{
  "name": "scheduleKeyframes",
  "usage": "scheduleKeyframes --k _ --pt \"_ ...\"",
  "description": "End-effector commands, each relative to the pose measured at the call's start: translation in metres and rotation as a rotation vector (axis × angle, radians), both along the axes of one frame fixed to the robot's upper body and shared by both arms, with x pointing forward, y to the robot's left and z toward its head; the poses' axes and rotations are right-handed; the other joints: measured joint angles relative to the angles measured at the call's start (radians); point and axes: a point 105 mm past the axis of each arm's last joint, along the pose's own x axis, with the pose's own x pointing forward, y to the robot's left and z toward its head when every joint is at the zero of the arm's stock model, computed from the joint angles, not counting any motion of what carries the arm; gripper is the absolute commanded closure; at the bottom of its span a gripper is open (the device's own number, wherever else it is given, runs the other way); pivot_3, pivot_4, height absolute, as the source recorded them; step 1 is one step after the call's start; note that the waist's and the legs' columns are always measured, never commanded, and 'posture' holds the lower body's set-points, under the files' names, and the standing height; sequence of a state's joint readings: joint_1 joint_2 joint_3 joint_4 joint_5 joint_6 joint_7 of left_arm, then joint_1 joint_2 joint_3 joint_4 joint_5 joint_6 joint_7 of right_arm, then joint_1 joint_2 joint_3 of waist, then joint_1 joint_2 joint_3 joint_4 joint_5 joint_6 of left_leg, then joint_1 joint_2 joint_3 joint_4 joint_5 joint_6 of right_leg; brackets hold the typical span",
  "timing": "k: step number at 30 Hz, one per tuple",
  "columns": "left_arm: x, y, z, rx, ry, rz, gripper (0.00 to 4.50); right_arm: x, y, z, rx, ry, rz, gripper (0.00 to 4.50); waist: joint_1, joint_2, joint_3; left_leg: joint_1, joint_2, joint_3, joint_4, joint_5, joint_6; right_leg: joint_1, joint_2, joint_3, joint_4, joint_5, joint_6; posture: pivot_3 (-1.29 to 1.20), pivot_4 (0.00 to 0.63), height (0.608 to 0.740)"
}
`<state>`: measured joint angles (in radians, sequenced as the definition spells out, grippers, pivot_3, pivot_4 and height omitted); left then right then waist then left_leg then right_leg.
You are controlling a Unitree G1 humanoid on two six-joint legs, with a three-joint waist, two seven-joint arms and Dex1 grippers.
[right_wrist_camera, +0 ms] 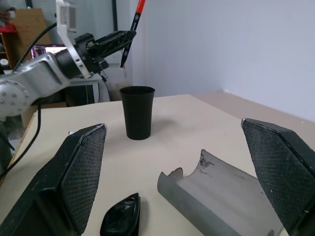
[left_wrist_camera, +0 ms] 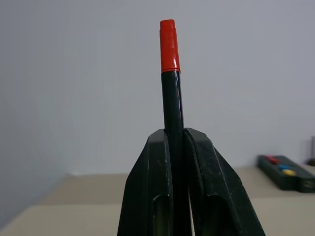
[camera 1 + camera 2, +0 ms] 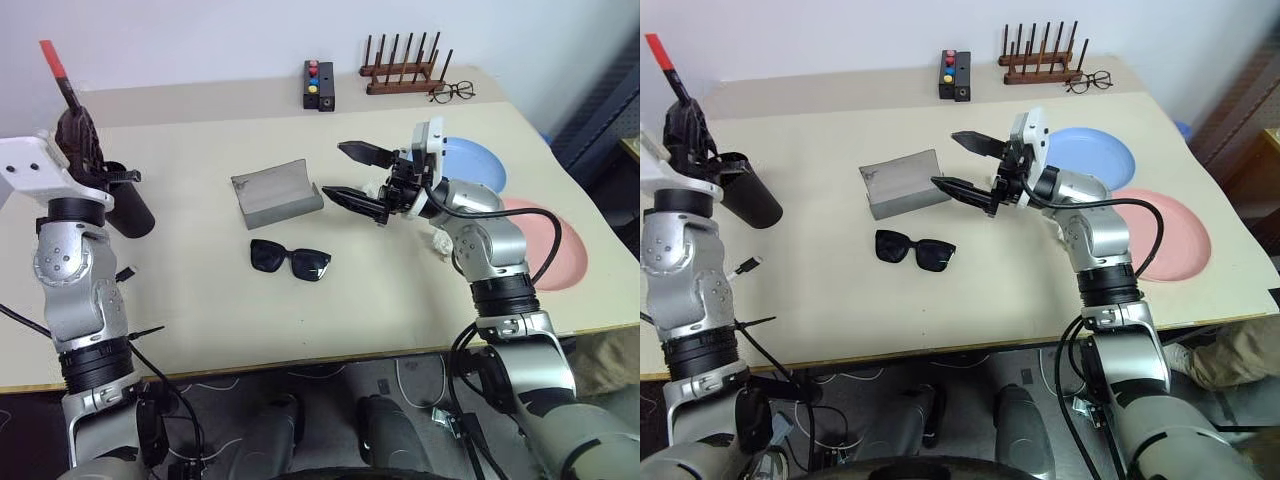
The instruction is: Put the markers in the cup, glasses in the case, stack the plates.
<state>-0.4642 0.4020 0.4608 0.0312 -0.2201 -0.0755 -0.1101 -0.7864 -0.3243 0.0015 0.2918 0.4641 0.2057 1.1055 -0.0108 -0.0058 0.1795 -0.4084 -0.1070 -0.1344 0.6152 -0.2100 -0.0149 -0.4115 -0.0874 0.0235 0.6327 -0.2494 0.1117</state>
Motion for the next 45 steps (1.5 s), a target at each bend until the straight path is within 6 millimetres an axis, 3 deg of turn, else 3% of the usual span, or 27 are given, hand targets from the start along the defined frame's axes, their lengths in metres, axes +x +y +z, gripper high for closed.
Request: scheduleKeyframes --k 1,8,18,24,45 --pt "0.001 0.003 0.007 0.058 -0.056 0.082 4.45 -0.008 0.008 0.014 0.021 -0.053 0.034 0.0 0.0 0.0 0.0 0.0 0.0 0.0 0.0 0.0 0.0 0.0 0.0 0.0 0.0 0.0 0.0 0.0 0.15 0.74" --pt "0.008 0.014 -0.003 0.089 -0.073 0.166 4.45 -0.012 0.011 0.015 0.019 -0.049 0.042 0.0 -0.001 0.0 0.0 0.0 0.0 0.0 0.0 0.0 0.0 -0.001 0.0 0.0 0.001 0.0 0.0 0.0 0.15 0.74" --pt "0.014 0.038 0.006 0.102 -0.115 0.274 4.45 -0.016 0.009 0.014 0.011 -0.036 0.035 0.0 -0.002 0.0 0.0 0.0 0.0 0.0 0.0 0.0 0.0 -0.001 0.0 0.0 0.002 0.0 0.0 0.0 0.15 0.74" --pt "0.009 0.057 0.001 0.128 -0.08 0.406 4.45 -0.016 0.006 0.011 0.008 -0.031 0.027 0.0 -0.005 0.0 0.0 0.0 0.0 0.0 0.0 0.0 0.0 -0.003 0.0 0.0 0.004 0.0 0.0 0.0 0.15 0.74" --pt "0.042 0.044 -0.022 0.083 0.018 0.418 4.45 -0.018 0.003 0.007 0.0 -0.024 0.014 0.0 -0.003 0.0 0.0 -0.001 -0.001 0.002 0.001 0.001 -0.001 -0.008 -0.001 0.0 0.013 0.0 0.0 0.0 0.15 0.74"
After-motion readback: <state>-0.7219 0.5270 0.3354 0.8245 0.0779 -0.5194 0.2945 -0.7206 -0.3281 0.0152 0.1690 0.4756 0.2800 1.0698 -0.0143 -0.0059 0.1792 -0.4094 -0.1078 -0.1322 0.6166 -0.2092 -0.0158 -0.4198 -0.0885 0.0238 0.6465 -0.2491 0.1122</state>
